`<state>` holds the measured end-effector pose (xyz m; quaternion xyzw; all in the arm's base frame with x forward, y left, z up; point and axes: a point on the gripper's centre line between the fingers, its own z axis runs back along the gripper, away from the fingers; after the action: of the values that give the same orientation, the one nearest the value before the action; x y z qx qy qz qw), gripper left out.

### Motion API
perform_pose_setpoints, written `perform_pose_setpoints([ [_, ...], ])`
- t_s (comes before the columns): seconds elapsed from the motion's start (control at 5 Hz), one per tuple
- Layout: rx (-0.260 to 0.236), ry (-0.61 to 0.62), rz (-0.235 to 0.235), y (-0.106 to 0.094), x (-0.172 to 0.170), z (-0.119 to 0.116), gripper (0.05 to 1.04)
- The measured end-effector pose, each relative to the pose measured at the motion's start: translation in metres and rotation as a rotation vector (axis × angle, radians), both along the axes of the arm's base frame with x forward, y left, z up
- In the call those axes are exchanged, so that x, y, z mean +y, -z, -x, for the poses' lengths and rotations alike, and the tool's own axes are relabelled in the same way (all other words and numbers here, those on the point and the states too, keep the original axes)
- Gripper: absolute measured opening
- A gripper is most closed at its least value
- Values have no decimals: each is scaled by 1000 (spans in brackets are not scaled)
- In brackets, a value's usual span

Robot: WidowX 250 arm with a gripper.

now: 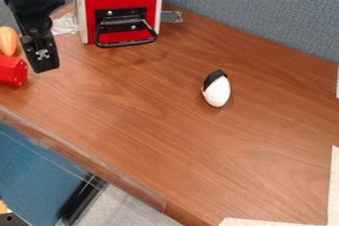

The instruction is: Open the drawer

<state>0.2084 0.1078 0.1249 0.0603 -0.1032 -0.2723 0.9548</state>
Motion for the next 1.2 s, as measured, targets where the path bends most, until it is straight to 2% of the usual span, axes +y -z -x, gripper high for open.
perform_pose_setpoints([
  [0.2, 11, -2, 10, 5, -1, -1, 999],
  [0.8, -145, 9, -64, 25, 14, -87, 999],
  [1.2, -127, -47, -71, 42, 20, -136, 999],
])
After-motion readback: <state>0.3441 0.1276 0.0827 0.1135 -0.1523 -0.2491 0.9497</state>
